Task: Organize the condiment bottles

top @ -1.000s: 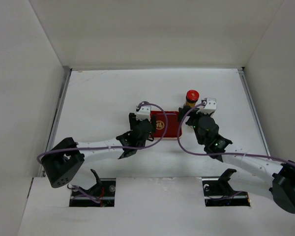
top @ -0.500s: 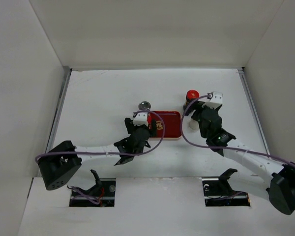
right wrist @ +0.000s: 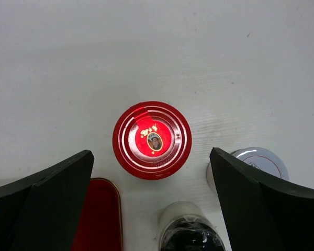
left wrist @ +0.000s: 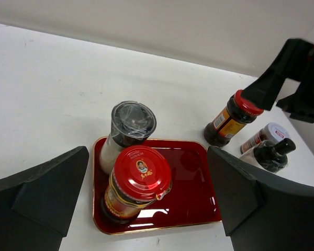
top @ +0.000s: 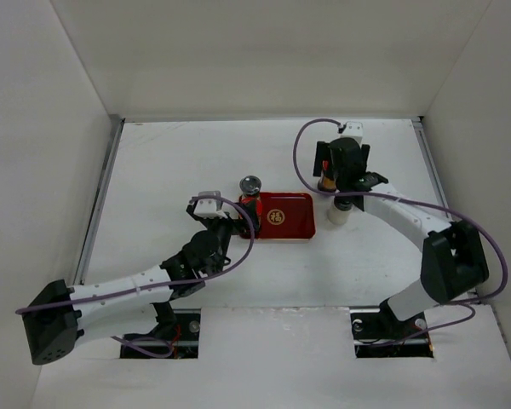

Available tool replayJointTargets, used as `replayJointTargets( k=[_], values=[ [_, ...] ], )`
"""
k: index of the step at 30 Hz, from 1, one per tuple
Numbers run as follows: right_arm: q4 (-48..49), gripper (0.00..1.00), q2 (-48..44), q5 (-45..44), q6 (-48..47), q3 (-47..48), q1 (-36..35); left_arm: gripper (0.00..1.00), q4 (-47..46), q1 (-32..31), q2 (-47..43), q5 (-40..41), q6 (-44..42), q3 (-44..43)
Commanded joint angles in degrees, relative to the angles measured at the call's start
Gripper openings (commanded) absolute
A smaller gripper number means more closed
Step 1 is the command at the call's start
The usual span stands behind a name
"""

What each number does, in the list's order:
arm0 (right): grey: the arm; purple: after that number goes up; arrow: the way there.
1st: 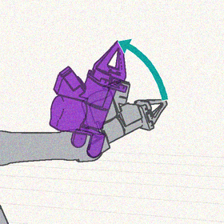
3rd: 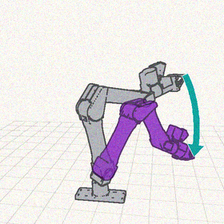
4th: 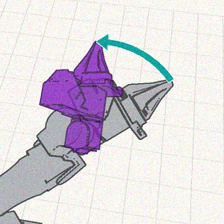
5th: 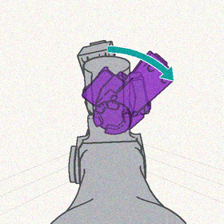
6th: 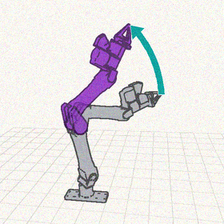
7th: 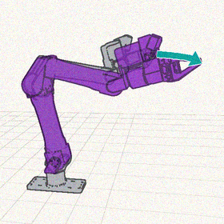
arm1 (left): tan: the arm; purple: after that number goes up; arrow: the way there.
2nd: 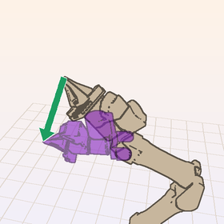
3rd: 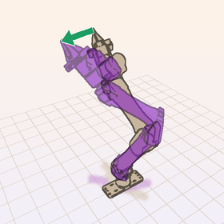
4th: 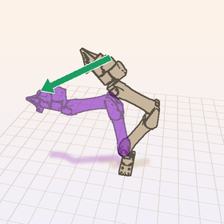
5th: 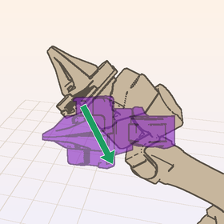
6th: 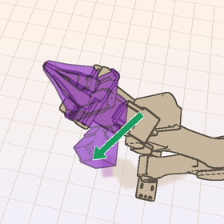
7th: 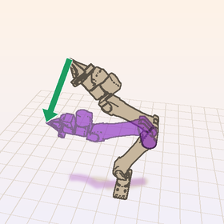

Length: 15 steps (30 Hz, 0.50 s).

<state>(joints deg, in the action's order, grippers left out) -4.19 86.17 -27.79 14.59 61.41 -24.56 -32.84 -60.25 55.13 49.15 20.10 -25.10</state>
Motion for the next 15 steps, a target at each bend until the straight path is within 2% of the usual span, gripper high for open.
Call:
replayJointTargets(
  k=[1,10,11,15],
  values=[
    [-4.5,1.0,2.5,1.7,-1.9,4.4,0.7,1.0,-1.9,0.7,-3.4,0.5,0.1,2.6],
    [-4.9,1.0,10.1,5.1,-0.7,8.8,2.7,1.0,-1.9,2.6,-4.2,0.0,0.3,3.6],
    [-4.9,0.98,10.5,5.1,-0.7,9.1,2.7,1.0,-2.1,2.4,-4.2,-0.1,0.3,3.7],
    [-1.1,0.76,9.0,4.4,-0.4,7.9,2.7,1.0,-2.0,3.5,-4.1,-0.2,0.2,3.8]
  ],
)
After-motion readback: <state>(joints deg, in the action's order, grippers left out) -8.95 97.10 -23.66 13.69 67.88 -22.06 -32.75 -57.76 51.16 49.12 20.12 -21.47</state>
